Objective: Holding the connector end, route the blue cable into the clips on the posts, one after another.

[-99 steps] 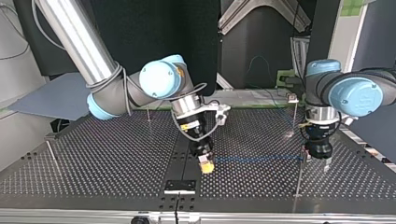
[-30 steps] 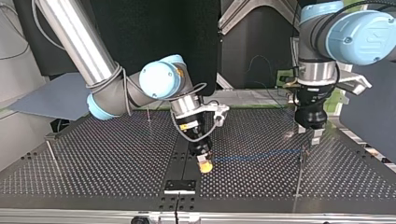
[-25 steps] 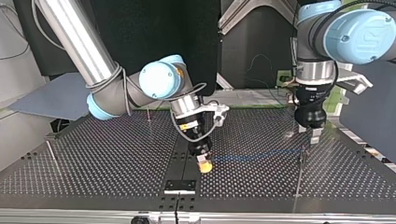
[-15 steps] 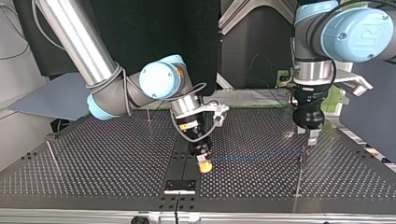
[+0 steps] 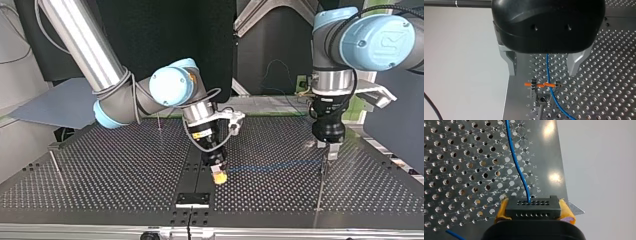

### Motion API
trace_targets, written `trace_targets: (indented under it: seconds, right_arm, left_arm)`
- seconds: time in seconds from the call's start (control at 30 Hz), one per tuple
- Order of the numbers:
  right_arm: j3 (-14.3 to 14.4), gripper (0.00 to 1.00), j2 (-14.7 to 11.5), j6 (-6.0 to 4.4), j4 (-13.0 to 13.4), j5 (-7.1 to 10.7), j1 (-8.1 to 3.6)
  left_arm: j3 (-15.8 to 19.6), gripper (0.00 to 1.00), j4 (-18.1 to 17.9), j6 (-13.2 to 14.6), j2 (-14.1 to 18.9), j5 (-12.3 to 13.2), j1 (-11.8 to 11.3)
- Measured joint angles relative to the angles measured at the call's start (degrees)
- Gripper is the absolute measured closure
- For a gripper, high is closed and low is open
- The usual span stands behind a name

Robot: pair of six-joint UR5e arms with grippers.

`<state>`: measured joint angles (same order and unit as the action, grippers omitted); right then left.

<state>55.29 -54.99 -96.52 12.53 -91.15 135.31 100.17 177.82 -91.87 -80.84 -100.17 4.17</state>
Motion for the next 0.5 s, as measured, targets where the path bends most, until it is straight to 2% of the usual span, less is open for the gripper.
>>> trace_targets:
  seconds: [0.5]
  right_arm:
    - [0.0, 1.0, 0.0, -0.01, -0.1, -0.04, -0.19]
  left_arm:
    - [0.0, 0.02, 0.0, -0.1, -0.1, -1.8, 0.2]
